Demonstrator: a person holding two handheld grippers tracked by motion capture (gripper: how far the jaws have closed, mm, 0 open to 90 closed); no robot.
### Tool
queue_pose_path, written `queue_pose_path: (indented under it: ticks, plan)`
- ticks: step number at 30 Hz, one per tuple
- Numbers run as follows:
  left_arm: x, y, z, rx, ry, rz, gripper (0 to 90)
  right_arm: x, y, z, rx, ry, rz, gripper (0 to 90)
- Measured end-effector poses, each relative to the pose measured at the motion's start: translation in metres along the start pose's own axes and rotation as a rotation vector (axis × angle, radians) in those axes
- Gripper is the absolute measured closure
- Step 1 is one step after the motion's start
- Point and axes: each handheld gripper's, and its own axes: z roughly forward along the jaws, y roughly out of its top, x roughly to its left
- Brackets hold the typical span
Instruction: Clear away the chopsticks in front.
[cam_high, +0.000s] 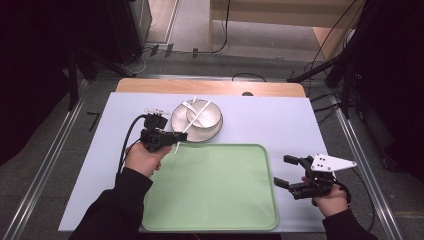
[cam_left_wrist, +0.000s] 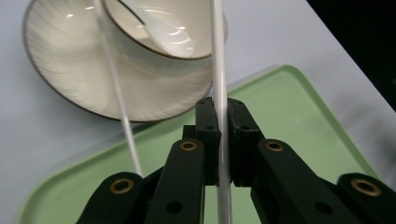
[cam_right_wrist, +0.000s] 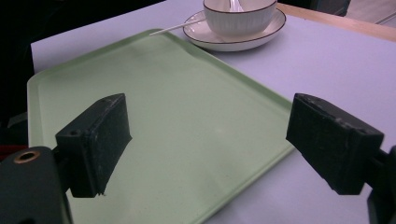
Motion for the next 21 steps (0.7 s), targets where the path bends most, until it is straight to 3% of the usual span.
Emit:
queue_pose_path:
  ticks: [1,6,12,21]
  plan:
    - [-0.004,-0.007,0.001,-0.001,-0.022,0.020,85.7,-0.001,0.000,0.001,0.005,0.000,0.003,14.2]
    - [-0.012,-0.022,0.004,0.025,-0.056,0.023,85.7,-0.003,0.000,0.000,0.004,-0.014,0.016,14.5]
    - [-0.022,-0.038,0.007,0.055,-0.082,0.059,85.7,-0.003,0.002,0.003,0.008,-0.007,0.008,14.4]
    - [-0.032,-0.058,0.019,0.100,-0.084,0.097,85.6,-0.004,0.003,0.006,0.009,-0.005,0.010,14.4]
